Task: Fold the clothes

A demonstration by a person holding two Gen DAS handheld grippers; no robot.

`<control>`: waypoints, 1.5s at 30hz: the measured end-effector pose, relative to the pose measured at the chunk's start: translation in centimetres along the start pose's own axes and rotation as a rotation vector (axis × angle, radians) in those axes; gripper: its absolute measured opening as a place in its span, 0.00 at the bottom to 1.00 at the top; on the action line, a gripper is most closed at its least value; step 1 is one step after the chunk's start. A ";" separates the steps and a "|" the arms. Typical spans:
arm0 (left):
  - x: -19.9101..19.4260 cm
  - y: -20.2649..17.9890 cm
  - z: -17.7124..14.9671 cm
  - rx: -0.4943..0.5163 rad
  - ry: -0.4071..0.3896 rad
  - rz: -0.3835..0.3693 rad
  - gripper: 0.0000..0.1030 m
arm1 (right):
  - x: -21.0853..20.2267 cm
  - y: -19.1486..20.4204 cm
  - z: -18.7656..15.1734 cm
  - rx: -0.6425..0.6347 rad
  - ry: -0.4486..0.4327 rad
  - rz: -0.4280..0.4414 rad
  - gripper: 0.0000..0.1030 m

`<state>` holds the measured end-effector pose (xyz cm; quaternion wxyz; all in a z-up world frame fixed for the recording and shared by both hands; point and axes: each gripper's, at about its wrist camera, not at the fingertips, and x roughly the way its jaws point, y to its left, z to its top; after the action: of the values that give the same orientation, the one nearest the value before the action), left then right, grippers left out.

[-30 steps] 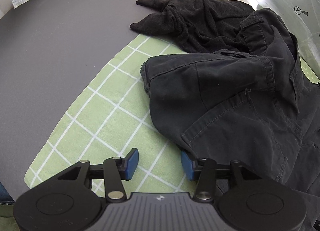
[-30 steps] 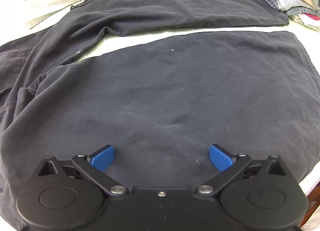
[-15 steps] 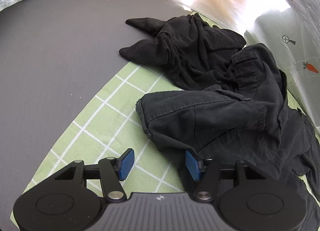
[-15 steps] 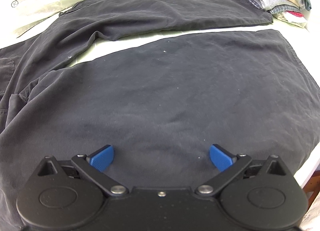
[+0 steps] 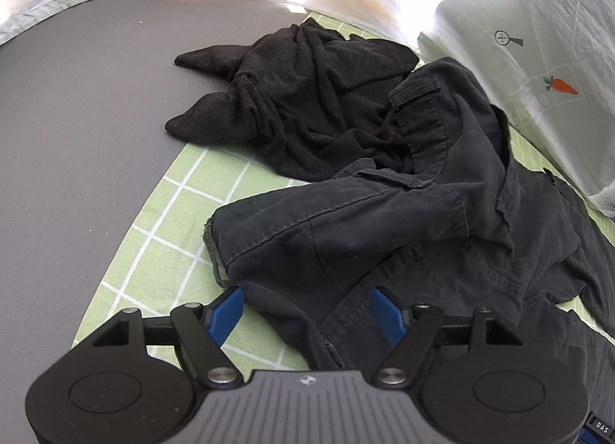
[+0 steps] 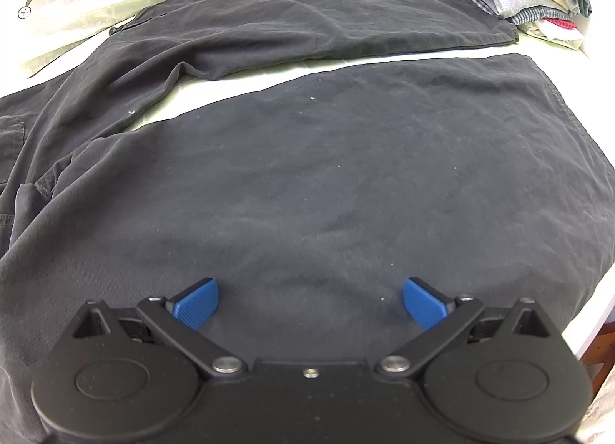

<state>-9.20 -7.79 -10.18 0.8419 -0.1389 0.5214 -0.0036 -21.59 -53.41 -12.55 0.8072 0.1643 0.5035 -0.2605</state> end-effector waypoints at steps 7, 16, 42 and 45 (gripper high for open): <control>1.4 0.6 0.8 -0.023 0.049 -0.005 0.81 | 0.0 0.0 0.0 0.000 -0.004 0.000 1.00; 2.5 0.7 1.6 -0.130 0.034 -0.033 0.94 | -0.1 0.0 -0.3 0.005 -0.024 -0.002 1.00; -3.7 1.8 -9.0 -0.190 0.013 0.314 0.01 | -0.2 -0.8 -1.0 -0.270 0.060 0.125 1.00; -4.8 2.9 -10.4 -0.207 -0.002 0.326 0.01 | -0.4 -1.1 -1.4 -0.309 0.047 0.144 1.00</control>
<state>-20.96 -6.66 -10.99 0.8130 -0.1386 0.5338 0.1865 -23.36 -53.43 -12.85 0.8274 0.0802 0.5432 -0.1176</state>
